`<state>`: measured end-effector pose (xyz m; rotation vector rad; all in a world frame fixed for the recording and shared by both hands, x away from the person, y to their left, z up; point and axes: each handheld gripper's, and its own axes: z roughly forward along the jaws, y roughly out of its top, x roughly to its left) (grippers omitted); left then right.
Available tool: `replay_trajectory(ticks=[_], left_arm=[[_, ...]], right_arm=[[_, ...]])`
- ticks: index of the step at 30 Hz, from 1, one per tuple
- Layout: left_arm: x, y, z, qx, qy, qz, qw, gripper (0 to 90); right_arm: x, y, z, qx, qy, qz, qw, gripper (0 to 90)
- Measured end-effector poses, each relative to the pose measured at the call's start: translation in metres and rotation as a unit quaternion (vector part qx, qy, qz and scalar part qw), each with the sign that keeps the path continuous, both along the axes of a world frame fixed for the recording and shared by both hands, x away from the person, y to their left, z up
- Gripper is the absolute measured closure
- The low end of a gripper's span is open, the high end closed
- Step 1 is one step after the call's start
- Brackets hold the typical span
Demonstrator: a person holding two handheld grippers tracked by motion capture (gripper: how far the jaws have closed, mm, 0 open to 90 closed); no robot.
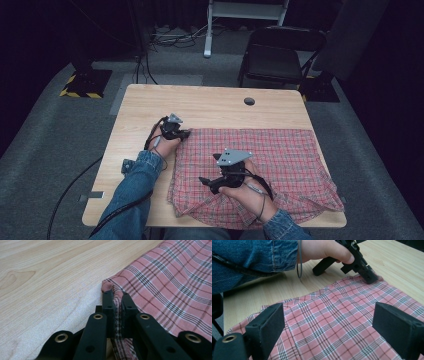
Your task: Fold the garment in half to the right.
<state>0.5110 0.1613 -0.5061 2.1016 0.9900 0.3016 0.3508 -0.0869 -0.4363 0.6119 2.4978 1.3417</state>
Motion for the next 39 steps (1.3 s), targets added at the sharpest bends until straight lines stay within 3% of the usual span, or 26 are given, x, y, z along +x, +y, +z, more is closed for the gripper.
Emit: replay_trajectory(ticks=[6, 11, 16, 28, 39], left_arm=[[-0.001, -0.001, 0.0, 0.004, -0.003, 0.0, 1.0, 84.4], [-0.001, -0.001, 0.0, 0.004, -0.004, 0.0, 1.0, 84.4], [-0.001, -0.001, 0.0, 0.004, -0.003, -0.001, 1.0, 84.4], [-0.001, -0.001, 0.0, 0.004, -0.003, 0.0, 1.0, 84.3], [-0.001, -0.001, 0.0, 0.003, -0.002, 0.0, 1.0, 84.2]], right_arm=[[0.0, 0.008, -0.009, 0.004, 0.001, -0.008, 1.0, 10.9], [0.0, 0.012, -0.018, 0.023, 0.025, -0.037, 0.9987, 13.0], [-0.001, 0.019, -0.027, 0.02, 0.041, -0.04, 0.9982, 12.9], [-0.016, 0.044, -0.043, 0.011, 0.055, -0.018, 0.9983, 13.3], [-0.03, 0.069, -0.052, -0.009, 0.072, 0.016, 0.9973, 20.9]])
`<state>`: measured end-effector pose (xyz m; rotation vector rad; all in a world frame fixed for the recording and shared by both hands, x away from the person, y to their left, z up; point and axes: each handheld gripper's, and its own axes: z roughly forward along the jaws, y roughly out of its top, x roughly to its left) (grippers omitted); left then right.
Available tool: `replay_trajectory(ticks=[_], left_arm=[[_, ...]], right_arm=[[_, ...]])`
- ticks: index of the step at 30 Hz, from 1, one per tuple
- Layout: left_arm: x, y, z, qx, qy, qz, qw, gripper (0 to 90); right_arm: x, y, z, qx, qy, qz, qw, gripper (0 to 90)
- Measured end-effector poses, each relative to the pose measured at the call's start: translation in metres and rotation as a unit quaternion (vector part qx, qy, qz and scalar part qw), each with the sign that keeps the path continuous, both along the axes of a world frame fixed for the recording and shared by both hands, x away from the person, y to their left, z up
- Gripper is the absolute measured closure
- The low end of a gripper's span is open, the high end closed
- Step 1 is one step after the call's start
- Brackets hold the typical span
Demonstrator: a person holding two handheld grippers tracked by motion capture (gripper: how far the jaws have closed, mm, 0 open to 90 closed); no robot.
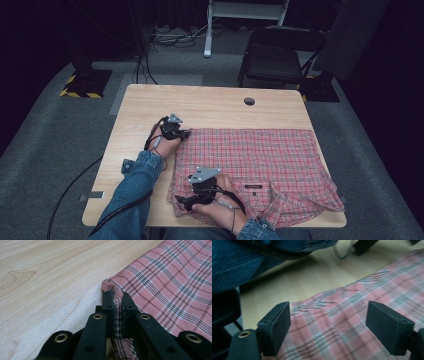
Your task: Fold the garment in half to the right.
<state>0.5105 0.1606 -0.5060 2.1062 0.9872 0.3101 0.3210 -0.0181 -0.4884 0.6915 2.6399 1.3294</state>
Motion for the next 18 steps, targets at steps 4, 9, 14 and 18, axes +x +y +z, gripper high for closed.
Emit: replay_trajectory(ticks=[4, 9, 14, 18], left_arm=[[0.0, 0.0, 0.0, 0.001, -0.002, 0.001, 1.0, 84.2], [0.0, 0.0, 0.0, 0.001, -0.001, 0.001, 1.0, 84.0], [0.0, 0.0, 0.0, -0.001, -0.001, 0.001, 1.0, 84.0], [0.0, -0.001, 0.0, 0.0, -0.001, 0.001, 1.0, 84.0]], right_arm=[[-0.006, 0.011, -0.005, -0.022, 0.001, 0.018, 0.9996, 24.3], [-0.005, 0.013, -0.011, -0.033, 0.005, 0.023, 0.9992, 25.9], [-0.008, 0.017, -0.014, -0.041, 0.002, 0.028, 0.9988, 28.4], [-0.01, 0.018, -0.012, -0.046, -0.001, 0.033, 0.9984, 28.9]])
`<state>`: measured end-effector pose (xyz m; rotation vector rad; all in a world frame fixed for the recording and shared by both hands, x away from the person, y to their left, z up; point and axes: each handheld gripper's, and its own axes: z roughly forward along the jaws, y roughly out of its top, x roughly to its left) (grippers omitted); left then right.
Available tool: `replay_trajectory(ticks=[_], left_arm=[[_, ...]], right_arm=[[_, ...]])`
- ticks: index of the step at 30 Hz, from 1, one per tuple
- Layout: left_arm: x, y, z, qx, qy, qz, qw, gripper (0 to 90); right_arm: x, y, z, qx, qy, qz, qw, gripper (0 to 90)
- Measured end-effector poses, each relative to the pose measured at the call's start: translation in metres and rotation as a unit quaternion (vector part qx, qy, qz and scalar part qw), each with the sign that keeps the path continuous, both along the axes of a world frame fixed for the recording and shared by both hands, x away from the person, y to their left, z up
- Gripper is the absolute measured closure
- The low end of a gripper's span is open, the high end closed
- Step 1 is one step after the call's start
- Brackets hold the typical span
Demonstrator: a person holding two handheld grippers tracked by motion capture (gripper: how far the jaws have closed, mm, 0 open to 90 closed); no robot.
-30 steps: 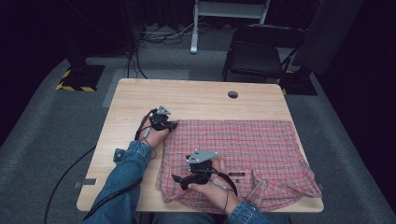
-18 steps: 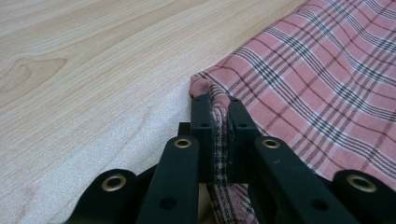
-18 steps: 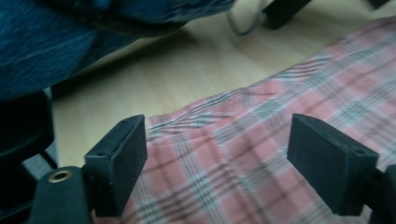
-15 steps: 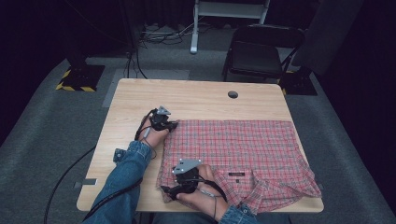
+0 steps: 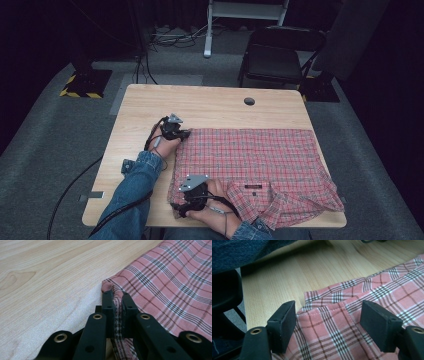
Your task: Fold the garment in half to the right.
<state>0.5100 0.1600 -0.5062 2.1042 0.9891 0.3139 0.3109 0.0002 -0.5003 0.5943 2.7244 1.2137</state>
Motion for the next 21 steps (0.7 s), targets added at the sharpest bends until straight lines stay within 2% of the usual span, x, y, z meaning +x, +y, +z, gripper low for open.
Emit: replay_trajectory(ticks=[5, 8, 10, 13, 14, 17, 18, 21], left_arm=[[0.0, 0.0, 0.0, 0.0, 0.0, 0.0, 1.0, 84.0], [0.0, 0.0, 0.0, 0.0, 0.0, 0.0, 1.0, 83.9], [0.0, 0.0, 0.0, 0.0, -0.001, -0.001, 1.0, 83.9], [0.0, 0.0, 0.0, 0.0, -0.001, 0.0, 1.0, 83.9], [0.0, 0.0, 0.0, 0.0, -0.001, 0.0, 1.0, 83.9], [0.0, 0.0, 0.0, 0.0, -0.001, 0.0, 1.0, 83.9], [0.0, 0.0, 0.0, 0.0, -0.001, -0.001, 1.0, 83.9], [0.0, 0.0, 0.0, 0.001, -0.001, 0.0, 1.0, 83.9]], right_arm=[[-0.003, 0.004, 0.001, -0.012, -0.017, 0.009, 0.9998, 28.9], [-0.004, 0.006, 0.002, -0.006, -0.015, 0.01, 0.9998, 28.0], [-0.006, 0.008, 0.003, 0.002, -0.005, 0.016, 0.9999, 26.3], [-0.01, 0.012, 0.0, -0.015, -0.019, 0.02, 0.9995, 26.1], [-0.01, 0.013, -0.002, -0.019, -0.017, 0.019, 0.9995, 26.7], [-0.01, 0.013, -0.004, -0.03, -0.036, 0.019, 0.9987, 31.7], [-0.01, 0.014, -0.003, -0.032, -0.036, 0.017, 0.9987, 33.6], [-0.008, 0.012, -0.002, -0.034, -0.04, 0.013, 0.9985, 45.7]])
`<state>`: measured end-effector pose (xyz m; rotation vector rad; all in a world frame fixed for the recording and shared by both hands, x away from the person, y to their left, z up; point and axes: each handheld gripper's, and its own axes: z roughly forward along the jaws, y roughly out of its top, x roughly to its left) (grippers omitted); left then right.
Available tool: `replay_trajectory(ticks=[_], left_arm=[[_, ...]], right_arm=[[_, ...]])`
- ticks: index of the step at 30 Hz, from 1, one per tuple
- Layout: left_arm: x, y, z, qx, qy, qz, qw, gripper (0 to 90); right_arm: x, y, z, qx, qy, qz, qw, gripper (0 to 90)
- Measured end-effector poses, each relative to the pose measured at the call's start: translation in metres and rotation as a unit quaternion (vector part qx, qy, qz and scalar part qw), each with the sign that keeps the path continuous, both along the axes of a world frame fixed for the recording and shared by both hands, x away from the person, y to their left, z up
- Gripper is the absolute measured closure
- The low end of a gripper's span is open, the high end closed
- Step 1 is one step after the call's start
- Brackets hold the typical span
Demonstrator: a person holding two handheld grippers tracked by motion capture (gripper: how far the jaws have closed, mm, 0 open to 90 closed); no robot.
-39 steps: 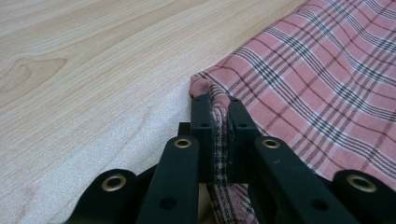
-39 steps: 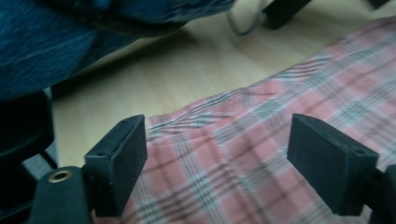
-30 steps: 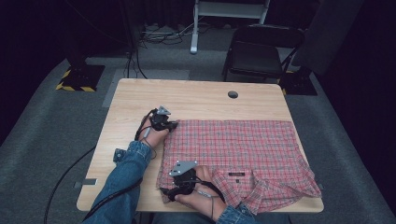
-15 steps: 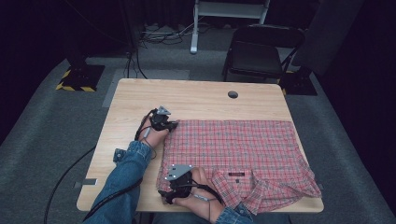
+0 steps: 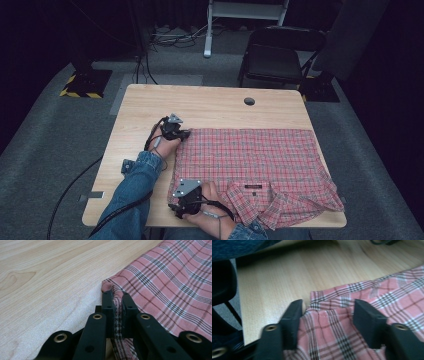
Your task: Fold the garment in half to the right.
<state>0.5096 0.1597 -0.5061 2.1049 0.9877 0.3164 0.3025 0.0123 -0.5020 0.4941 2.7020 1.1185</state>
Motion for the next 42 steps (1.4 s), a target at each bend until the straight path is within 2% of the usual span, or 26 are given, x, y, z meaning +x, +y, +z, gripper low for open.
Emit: replay_trajectory(ticks=[4, 5, 7, 14, 19, 21, 23, 26, 29, 38, 42], left_arm=[[0.0, 0.0, 0.0, -0.001, 0.0, 0.001, 1.0, 83.9], [0.0, 0.0, 0.0, -0.001, 0.0, 0.001, 1.0, 83.9], [0.0, 0.0, 0.0, -0.001, 0.0, 0.001, 1.0, 83.9], [0.0, 0.0, 0.0, -0.001, 0.0, 0.0, 1.0, 83.9], [0.0, 0.0, 0.0, 0.0, 0.001, 0.002, 1.0, 84.2], [0.001, 0.001, 0.0, -0.009, 0.008, 0.005, 0.9999, 84.5], [0.001, 0.003, 0.001, -0.009, 0.012, 0.01, 0.9998, 84.8], [0.002, 0.005, 0.008, -0.018, 0.014, 0.013, 0.9997, 85.4], [0.002, 0.005, 0.018, -0.022, 0.008, 0.012, 0.9996, 85.5], [-0.001, 0.014, 0.044, -0.027, -0.005, 0.014, 0.9995, 85.4], [-0.001, 0.021, 0.056, -0.046, -0.011, 0.019, 0.9987, 85.4]], right_arm=[[0.005, -0.005, 0.001, 0.004, -0.008, -0.013, 0.9999, 70.6], [0.008, -0.007, 0.0, 0.009, -0.004, -0.016, 0.9998, 73.7], [0.013, -0.011, 0.0, 0.025, 0.018, -0.023, 0.9993, 76.4], [0.017, -0.013, 0.002, 0.031, 0.04, -0.029, 0.9983, 78.7], [0.018, -0.015, 0.008, 0.043, 0.044, -0.035, 0.9975, 79.4], [0.018, -0.017, 0.012, 0.05, 0.046, -0.036, 0.997, 79.4], [0.018, -0.018, 0.016, 0.053, 0.045, -0.035, 0.997, 79.4], [0.018, -0.019, 0.021, 0.06, 0.043, -0.034, 0.9967, 79.4], [0.018, -0.02, 0.025, 0.072, 0.041, -0.036, 0.996, 79.3], [0.016, -0.021, 0.045, 0.106, 0.027, -0.031, 0.9935, 79.3], [0.016, -0.017, 0.053, 0.11, 0.02, -0.025, 0.9934, 79.3]])
